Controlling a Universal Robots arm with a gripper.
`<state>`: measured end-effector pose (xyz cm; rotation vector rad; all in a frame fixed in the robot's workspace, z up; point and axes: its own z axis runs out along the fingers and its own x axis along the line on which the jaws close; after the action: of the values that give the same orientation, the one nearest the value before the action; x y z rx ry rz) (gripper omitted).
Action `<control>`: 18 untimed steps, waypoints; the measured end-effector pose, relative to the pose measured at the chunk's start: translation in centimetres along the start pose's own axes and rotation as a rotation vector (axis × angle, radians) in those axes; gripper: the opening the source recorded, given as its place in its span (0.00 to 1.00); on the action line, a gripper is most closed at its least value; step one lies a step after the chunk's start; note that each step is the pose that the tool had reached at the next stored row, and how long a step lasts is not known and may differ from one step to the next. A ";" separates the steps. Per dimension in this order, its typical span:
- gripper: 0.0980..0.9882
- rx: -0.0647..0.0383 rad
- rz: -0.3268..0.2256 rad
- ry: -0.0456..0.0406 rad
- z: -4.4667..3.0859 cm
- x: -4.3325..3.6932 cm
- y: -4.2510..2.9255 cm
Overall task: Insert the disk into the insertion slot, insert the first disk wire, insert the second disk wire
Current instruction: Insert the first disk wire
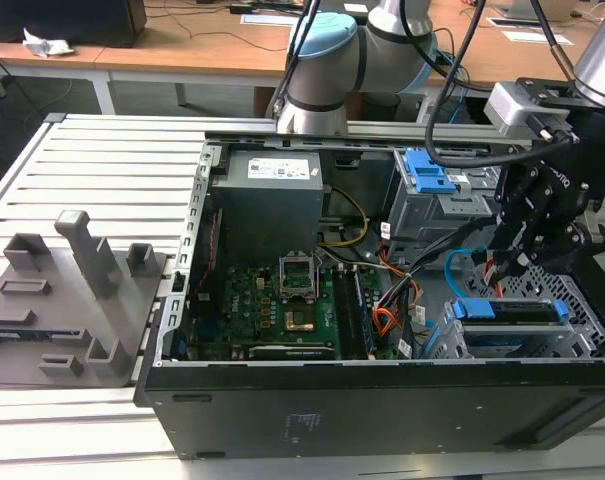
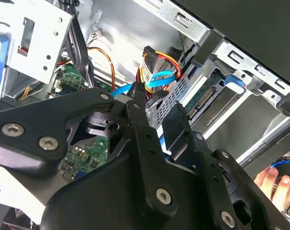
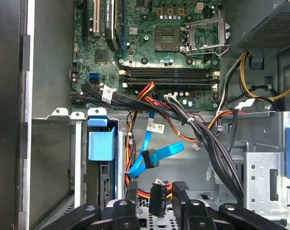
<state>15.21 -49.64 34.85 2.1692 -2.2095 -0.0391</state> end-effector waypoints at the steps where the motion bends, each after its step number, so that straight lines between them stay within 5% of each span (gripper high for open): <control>1: 0.36 0.000 0.000 -0.0002 0.02 0.00 0.00; 6: 0.11 0.000 0.000 -0.0003 0.07 0.00 0.00; 14: 0.11 0.000 0.000 -0.0003 0.16 0.00 -0.01; 15: 0.19 0.000 0.000 0.0010 0.14 0.01 -0.01; 18: 0.19 0.000 0.001 0.0111 0.10 0.63 -0.02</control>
<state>15.21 -50.27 34.76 2.1635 -2.2044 -0.0268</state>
